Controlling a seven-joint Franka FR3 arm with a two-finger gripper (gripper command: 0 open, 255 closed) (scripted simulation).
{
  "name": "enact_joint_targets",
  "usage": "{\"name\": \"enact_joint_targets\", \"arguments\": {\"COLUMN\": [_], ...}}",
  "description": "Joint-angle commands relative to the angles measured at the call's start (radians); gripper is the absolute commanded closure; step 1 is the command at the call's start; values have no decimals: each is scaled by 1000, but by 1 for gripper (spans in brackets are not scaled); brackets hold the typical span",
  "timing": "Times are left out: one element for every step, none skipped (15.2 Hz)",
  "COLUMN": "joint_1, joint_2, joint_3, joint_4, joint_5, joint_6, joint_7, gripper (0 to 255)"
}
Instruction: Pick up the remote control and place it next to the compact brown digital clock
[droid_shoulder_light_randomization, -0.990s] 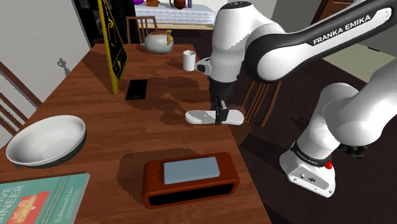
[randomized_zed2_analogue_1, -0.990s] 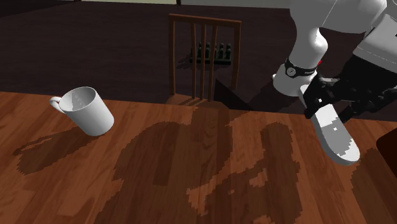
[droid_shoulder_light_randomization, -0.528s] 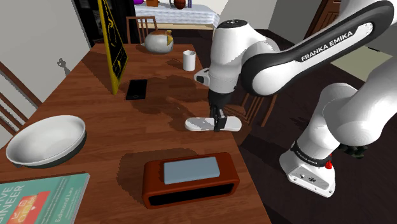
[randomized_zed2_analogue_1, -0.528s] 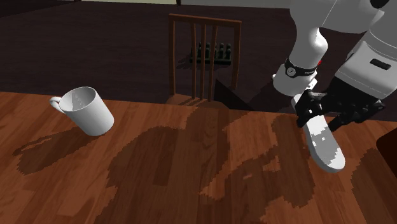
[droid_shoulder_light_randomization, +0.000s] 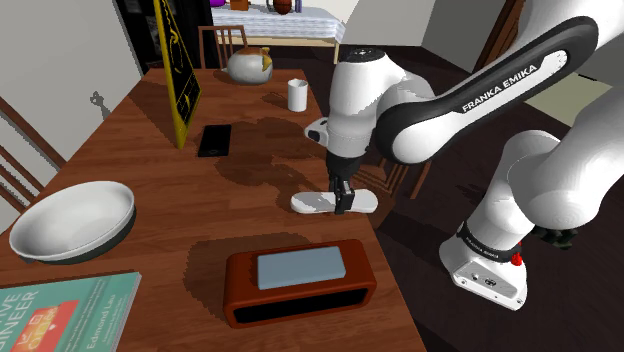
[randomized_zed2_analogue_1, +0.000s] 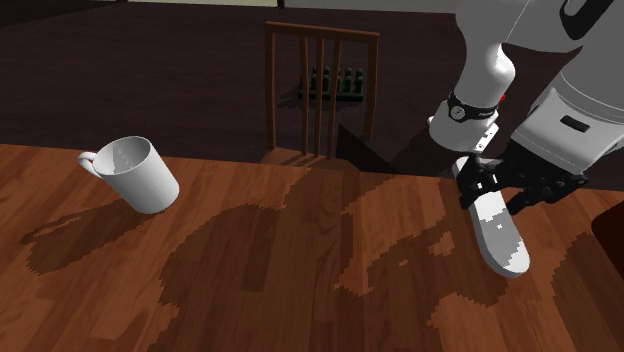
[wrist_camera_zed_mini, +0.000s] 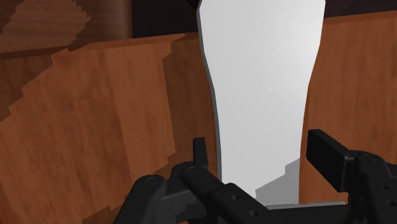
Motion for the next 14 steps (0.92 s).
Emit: {"name": "enact_joint_targets", "arguments": {"joint_1": [0, 0, 0, 0, 0, 0, 0, 0, 0, 0, 2, 4, 6, 7], "joint_2": [0, 0, 0, 0, 0, 0, 0, 0, 0, 0, -25, -49, -70, -86], "joint_3": [0, 0, 0, 0, 0, 0, 0, 0, 0, 0, -4, -9, -13, -16], "joint_4": [0, 0, 0, 0, 0, 0, 0, 0, 0, 0, 16, 33, 52, 67], "joint_5": [0, 0, 0, 0, 0, 0, 0, 0, 0, 0, 4, 6, 8, 9], "joint_6": [1, 1, 1, 1, 1, 1, 1, 1, 1, 1, -40, -81, -121, -152], "joint_7": [0, 0, 0, 0, 0, 0, 0, 0, 0, 0, -4, -7, -10, -11], "gripper": [255, 255, 255, 255, 0, 0, 0, 0, 0, 0, 0, 0, 0, 0]}}
